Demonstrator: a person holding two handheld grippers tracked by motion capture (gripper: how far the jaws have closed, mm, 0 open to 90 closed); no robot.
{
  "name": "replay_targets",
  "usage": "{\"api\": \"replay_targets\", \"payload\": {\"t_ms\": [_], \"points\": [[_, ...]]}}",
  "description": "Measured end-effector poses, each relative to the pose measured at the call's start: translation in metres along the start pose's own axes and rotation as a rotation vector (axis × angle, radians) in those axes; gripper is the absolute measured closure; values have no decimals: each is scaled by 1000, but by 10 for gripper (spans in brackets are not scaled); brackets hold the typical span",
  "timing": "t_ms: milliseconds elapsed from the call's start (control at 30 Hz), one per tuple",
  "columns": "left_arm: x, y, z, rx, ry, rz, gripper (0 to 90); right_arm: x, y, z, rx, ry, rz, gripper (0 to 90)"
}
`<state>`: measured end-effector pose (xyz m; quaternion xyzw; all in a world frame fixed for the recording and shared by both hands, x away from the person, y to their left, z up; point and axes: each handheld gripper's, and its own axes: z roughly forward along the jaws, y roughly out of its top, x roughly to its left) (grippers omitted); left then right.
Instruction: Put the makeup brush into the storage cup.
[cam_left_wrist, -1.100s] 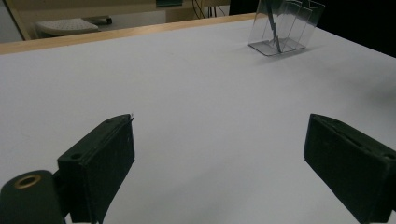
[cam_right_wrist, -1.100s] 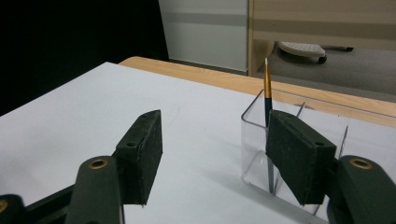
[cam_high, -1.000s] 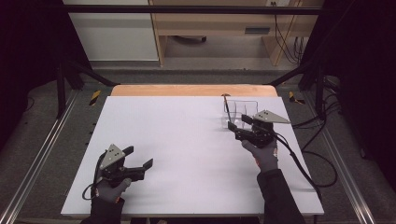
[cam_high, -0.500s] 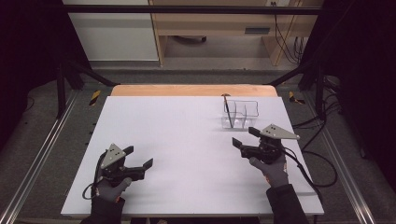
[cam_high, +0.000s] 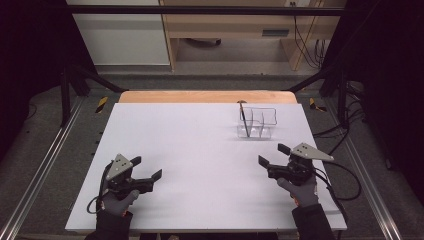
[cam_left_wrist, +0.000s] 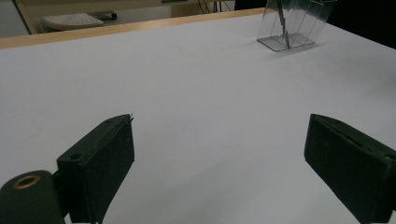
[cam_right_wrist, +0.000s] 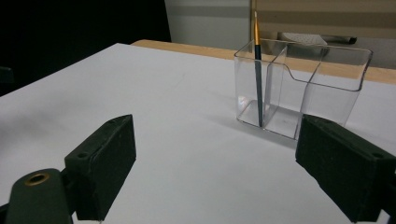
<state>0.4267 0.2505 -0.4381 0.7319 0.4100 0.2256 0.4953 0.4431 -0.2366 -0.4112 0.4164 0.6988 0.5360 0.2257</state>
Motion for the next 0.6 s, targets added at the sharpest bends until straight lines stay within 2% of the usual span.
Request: {"api": "replay_targets", "payload": {"t_ms": [367, 600], "points": [[3, -2, -1, 8, 17, -1, 74, -5, -13, -8, 29, -16, -32, 91], [5, -5, -1, 15, 20, -7, 74, -6, -18, -14, 39, -18, -32, 90]]}}
